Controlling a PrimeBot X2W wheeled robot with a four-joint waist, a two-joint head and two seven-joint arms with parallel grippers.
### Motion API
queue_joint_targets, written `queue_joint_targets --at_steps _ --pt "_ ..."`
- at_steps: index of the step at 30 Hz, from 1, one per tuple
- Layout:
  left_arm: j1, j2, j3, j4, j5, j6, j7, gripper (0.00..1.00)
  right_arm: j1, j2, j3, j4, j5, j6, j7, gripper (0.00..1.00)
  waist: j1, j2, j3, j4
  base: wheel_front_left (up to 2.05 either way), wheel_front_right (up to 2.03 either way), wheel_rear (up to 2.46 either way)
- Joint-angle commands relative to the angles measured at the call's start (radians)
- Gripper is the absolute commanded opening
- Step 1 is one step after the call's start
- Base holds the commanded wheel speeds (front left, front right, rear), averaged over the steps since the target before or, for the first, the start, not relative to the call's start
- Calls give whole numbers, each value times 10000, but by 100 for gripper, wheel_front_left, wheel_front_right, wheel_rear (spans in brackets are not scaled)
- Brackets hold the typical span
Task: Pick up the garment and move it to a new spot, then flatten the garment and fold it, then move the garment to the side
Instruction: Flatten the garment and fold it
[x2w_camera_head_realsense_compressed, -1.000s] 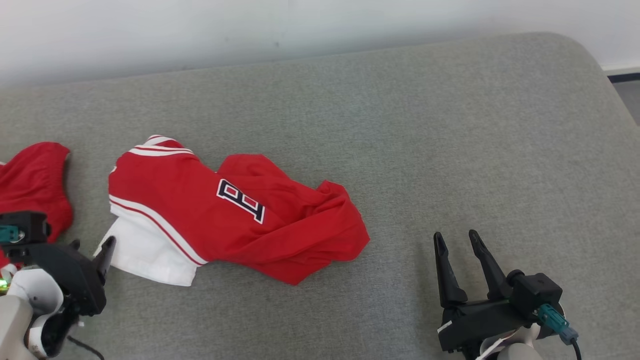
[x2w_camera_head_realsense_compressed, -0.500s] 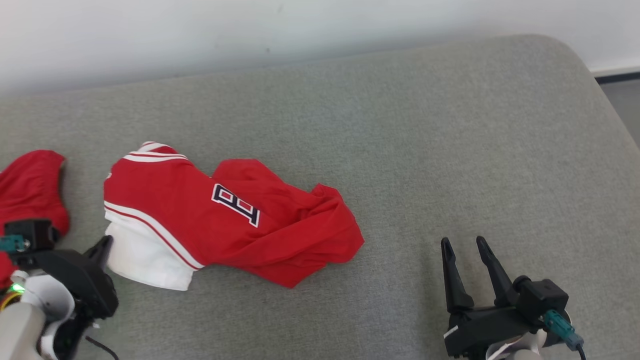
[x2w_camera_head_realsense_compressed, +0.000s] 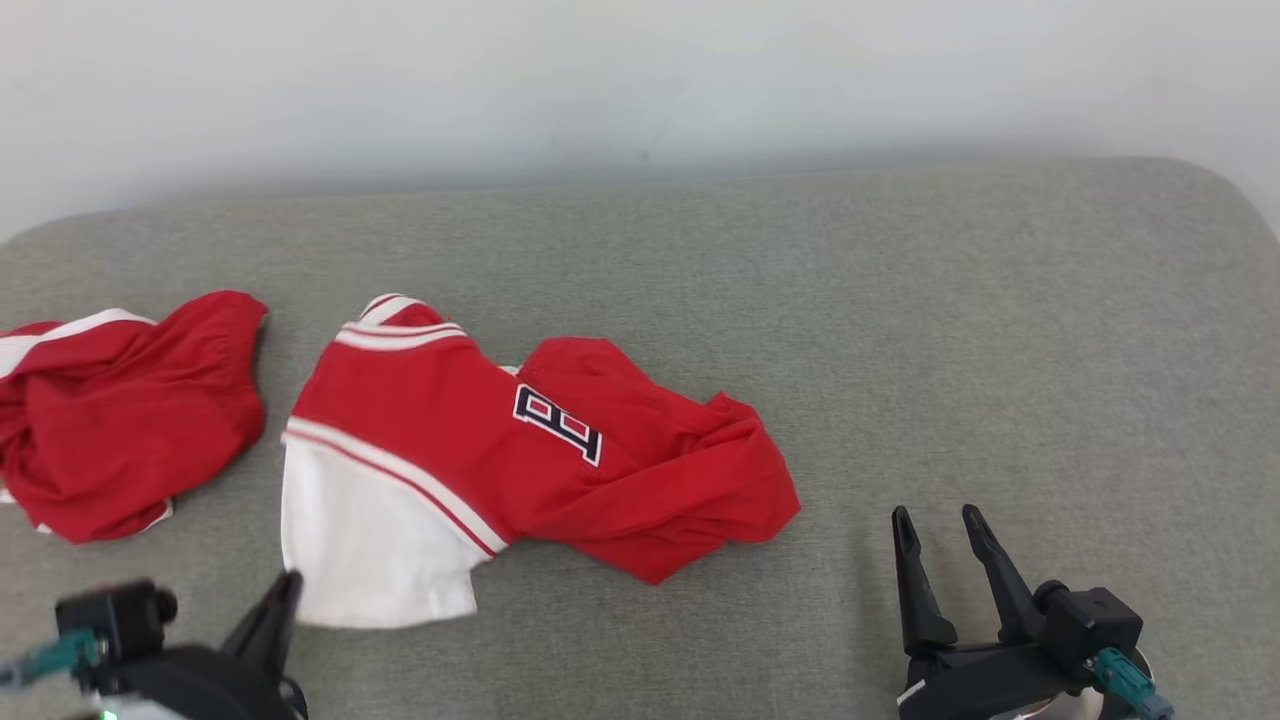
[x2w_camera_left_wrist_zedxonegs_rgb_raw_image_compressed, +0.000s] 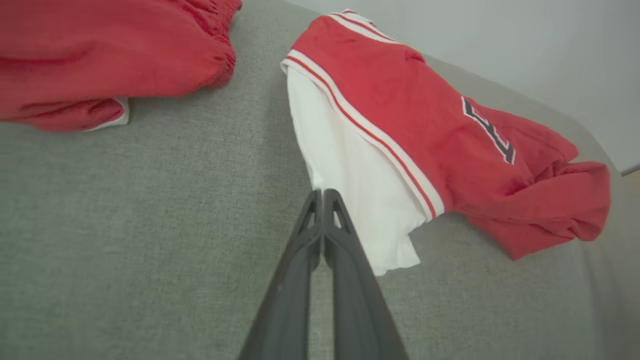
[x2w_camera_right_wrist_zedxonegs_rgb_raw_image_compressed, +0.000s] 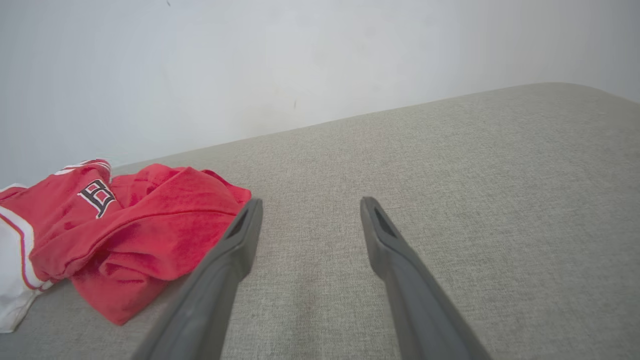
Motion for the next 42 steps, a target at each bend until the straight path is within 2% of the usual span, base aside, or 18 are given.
queue_joint_targets --at_steps 1,6,13,14,15,19,25,31,35,42 --pt "560 12 85 -431 -104 251 -81 0 101 9 -16 5 -52 -23 -7 100 1 0 -114 195 0 0 0" --pt "2090 -59 97 -1619 -444 951 -164 0 140 11 -120 -9 -131 -23 -7 100 1 0 -61 384 0 0 0" --pt "2836 -467 -130 -1314 -496 1167 -397 0 109 8 -76 73 -230 -23 -7 100 1 0 -151 584 0 0 0" --pt "2775 -470 -156 -1190 -303 1162 -567 27 113 6 -88 94 -253 -23 -7 100 1 0 -206 613 0 0 0" --pt "2669 -566 -175 -1129 -202 1091 -789 100 114 6 -89 98 -275 -23 -7 100 1 0 -243 631 0 0 0" --pt "2422 -816 -13 -1069 137 994 -1626 100 157 10 -111 83 -378 -23 -7 100 1 0 -398 728 0 0 0" --pt "1940 -1013 534 -1039 1392 1162 -3091 100 104 10 22 162 -578 -23 -7 100 1 0 -582 870 0 0 0" --pt "1445 -1498 1172 -1111 3492 1324 -3278 100 -241 8 317 535 -658 -23 -5 100 1 0 -692 1062 0 0 0" --pt "1478 -1920 1641 -1137 4839 1106 -3264 100 -640 6 462 860 -750 -23 115 100 1 0 -768 1198 0 0 0" --pt "1560 -2500 2360 -715 6019 755 -3267 100 -1842 -75 942 1534 -1070 -23 954 100 1 0 -854 1374 0 0 0"
